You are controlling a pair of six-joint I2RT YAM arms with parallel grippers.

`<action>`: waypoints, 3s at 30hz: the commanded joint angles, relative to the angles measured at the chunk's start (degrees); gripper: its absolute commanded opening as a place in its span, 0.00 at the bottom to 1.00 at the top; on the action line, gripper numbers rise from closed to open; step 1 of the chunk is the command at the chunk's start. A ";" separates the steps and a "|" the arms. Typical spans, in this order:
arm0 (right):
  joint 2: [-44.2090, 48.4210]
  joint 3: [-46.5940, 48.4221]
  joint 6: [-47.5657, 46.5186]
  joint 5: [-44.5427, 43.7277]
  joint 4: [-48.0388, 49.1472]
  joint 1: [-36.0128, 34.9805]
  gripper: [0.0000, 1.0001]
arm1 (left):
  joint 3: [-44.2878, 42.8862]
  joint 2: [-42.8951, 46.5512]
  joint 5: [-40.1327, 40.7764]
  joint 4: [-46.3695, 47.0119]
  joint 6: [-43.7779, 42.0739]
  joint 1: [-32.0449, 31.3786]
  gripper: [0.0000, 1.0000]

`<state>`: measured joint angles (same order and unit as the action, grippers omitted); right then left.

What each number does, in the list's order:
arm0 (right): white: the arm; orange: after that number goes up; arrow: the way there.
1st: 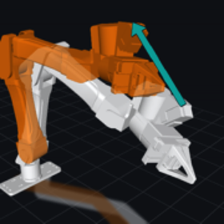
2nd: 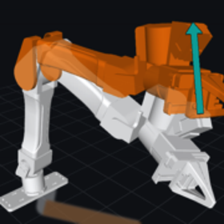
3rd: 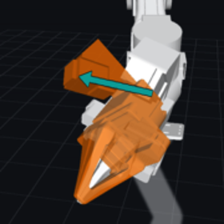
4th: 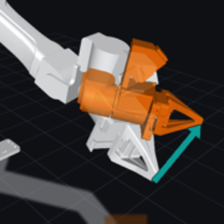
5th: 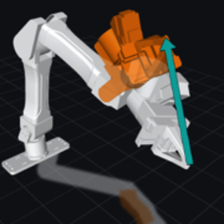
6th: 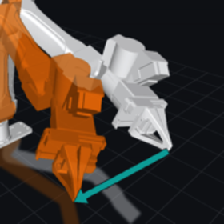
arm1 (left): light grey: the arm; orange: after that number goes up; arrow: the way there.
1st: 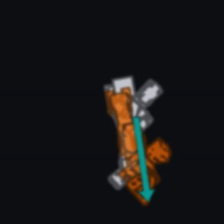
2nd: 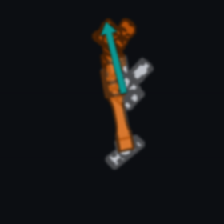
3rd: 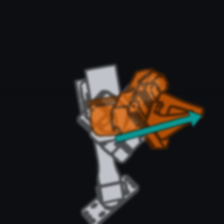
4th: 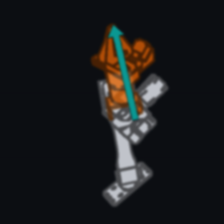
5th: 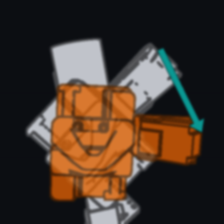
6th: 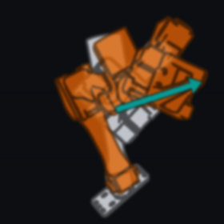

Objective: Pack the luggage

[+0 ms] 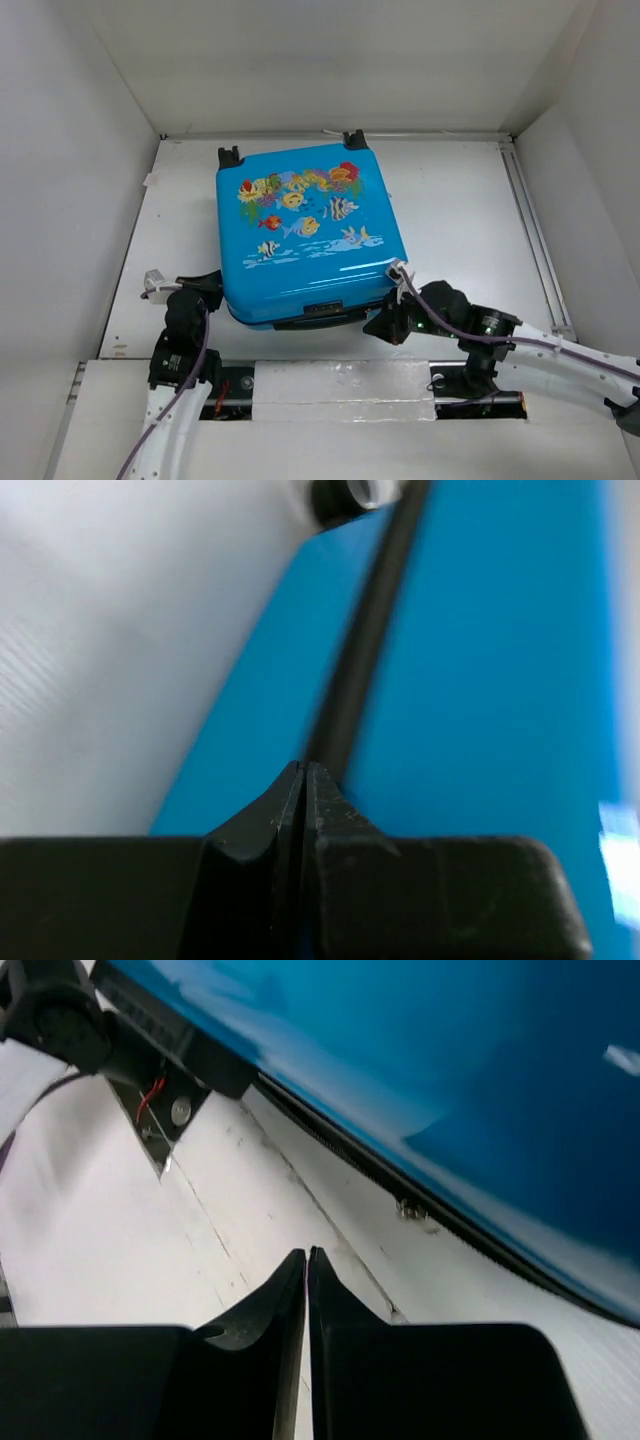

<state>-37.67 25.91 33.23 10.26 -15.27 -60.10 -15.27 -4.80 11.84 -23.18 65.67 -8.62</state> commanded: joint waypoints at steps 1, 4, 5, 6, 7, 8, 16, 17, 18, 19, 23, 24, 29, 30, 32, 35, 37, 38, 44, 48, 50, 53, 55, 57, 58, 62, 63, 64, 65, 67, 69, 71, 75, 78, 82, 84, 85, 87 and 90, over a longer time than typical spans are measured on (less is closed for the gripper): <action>-4.41 -1.13 4.47 -9.65 9.20 -2.04 0.11 | 8.39 -2.75 -5.32 5.34 6.31 -0.52 0.00; -10.12 -1.13 4.47 -16.41 10.34 -2.04 0.08 | 11.57 -8.88 -6.91 14.28 6.31 -0.52 0.00; -11.10 -1.13 4.47 -19.02 10.35 -2.04 0.06 | 12.10 -10.39 -8.04 16.65 5.79 -0.52 0.00; -11.80 -1.13 4.47 -20.01 11.04 -2.04 0.05 | 12.10 -11.89 -8.67 21.63 5.79 -0.52 0.00; -12.33 -0.60 3.69 -20.71 11.05 -2.04 0.05 | 12.80 -13.38 -9.28 24.29 5.18 -0.52 0.00; -12.34 -0.60 3.68 -21.76 11.05 -1.00 0.05 | 13.42 -16.79 -10.85 27.45 5.17 -0.52 0.00; -15.49 6.41 -7.56 -10.48 15.27 18.58 0.05 | 7.72 -38.51 -11.92 50.05 3.07 -1.04 0.00; -17.85 7.56 -7.57 -9.05 15.27 19.66 0.07 | 6.66 -40.10 -11.92 51.03 3.06 -1.05 0.00; -18.83 8.44 -8.35 -8.07 15.27 20.36 0.08 | 3.96 -42.90 -10.97 51.82 1.58 -1.05 0.00; -19.63 9.15 -8.97 -7.28 15.27 20.37 0.08 | 2.36 -44.14 -9.65 51.83 0.87 -1.05 0.00; -18.68 11.09 -8.98 -3.07 10.62 20.55 0.30 | -4.15 -43.03 -3.95 39.76 -1.60 -0.52 0.01; -17.19 10.48 -8.19 -3.05 9.74 19.85 0.35 | -4.16 -40.75 -1.05 37.01 -2.21 -0.52 0.04; -2.25 5.21 -3.37 -9.54 3.16 16.85 0.45 | -7.40 -15.13 9.44 30.38 -8.61 0.10 0.32; -0.75 3.72 -1.87 -14.00 2.36 17.46 0.45 | -8.97 -13.50 7.61 32.13 -10.98 0.10 0.32; 2.06 2.13 0.68 -16.93 1.73 18.61 0.43 | -15.80 -15.14 1.99 30.32 -14.86 -0.42 0.21; 2.07 -0.15 2.10 -18.61 3.04 21.15 0.38 | -17.09 -16.57 -12.41 25.82 -15.92 -0.43 0.17; 0.50 -0.16 2.10 -19.39 3.58 22.91 0.38 | -13.93 -12.36 -9.92 20.50 -16.62 -0.43 0.17; -1.16 -1.29 2.10 -19.40 4.53 23.44 0.39 | -12.09 -9.82 -7.38 17.93 -17.15 -0.43 0.17; -6.88 -2.35 -2.46 -14.75 13.06 25.20 0.50 | -0.48 -3.28 -5.68 13.50 -12.42 -1.13 0.18; -6.27 -2.36 -3.78 -14.13 16.31 24.68 0.53 | 4.01 -11.89 -5.68 19.83 -11.70 -1.13 0.18; -7.14 -2.36 -3.79 -15.44 17.29 24.68 0.53 | 5.59 -15.22 -8.91 23.08 -11.70 -1.13 0.18; -10.13 -1.13 -4.49 -16.59 17.82 24.68 0.51 | 6.82 -16.38 -9.55 25.63 -11.70 -1.13 0.18; -11.80 -0.52 -5.20 -16.59 18.51 24.68 0.47 | 7.36 -16.38 -10.17 26.34 -11.70 -1.13 0.18; -13.83 0.19 -5.72 -16.59 19.22 24.68 0.45 | 8.76 -16.99 -12.26 26.87 -11.70 -1.13 0.18; -14.36 0.89 -5.72 -17.11 19.22 24.68 0.45 | 9.29 -17.00 -12.88 28.09 -11.70 -1.13 0.17; -14.98 0.90 -6.34 -18.52 21.68 24.07 0.37 | 10.87 -18.57 -14.21 30.99 -12.31 -1.13 0.17; -14.98 0.90 -6.34 -19.31 23.34 24.06 0.36 | 10.87 -19.54 -14.90 31.61 -12.32 -1.13 0.17; -14.98 0.90 -6.34 -19.31 23.35 23.36 0.33 | 10.87 -20.16 -14.91 32.14 -12.84 -1.13 0.17; -14.98 0.90 -6.34 -20.71 24.05 22.66 0.31 | 10.87 -20.69 -14.91 32.67 -13.63 -1.13 0.17; -16.19 0.90 -6.34 -22.03 24.75 21.87 0.31 | 10.35 -22.35 -15.43 33.37 -14.33 -1.13 0.17; -16.73 1.50 -6.34 -22.91 24.76 21.25 0.21 | 10.35 -23.41 -16.40 34.77 -14.86 -1.13 0.16; -17.61 1.51 -6.86 -24.23 24.76 20.73 0.14 | 10.87 -25.07 -18.15 36.27 -15.40 -1.13 0.16; -15.77 1.51 -6.34 -27.22 24.76 18.35 0.00 | 11.40 -28.59 -21.84 40.83 -15.92 -1.13 0.16; -13.93 0.90 -4.41 -25.65 21.08 14.23 0.00 | 11.41 -30.79 -23.43 45.50 -15.40 -1.13 0.16; -18.04 0.90 -0.90 -19.16 18.17 2.84 0.00 | 10.35 -32.99 -24.92 49.01 -14.08 -1.13 0.16; -22.50 2.38 1.20 -18.26 17.65 -2.02 0.00 | 9.74 -33.87 -25.63 50.59 -14.08 -1.13 0.16; -24.01 3.35 1.83 -18.26 17.12 -4.57 0.00 | 9.73 -34.74 -26.42 51.30 -13.56 -1.74 0.16; -28.74 7.47 2.71 -19.92 17.11 -12.30 0.00 | 8.51 -35.71 -24.77 52.01 -13.55 -4.02 0.16; -34.20 14.57 3.94 -22.73 17.90 -19.85 0.00 | 6.66 -38.79 -18.62 53.76 -12.33 -12.80 0.16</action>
<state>-68.69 34.09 33.45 -20.12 2.90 -70.57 -4.58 -41.76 -2.22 21.69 50.96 -14.11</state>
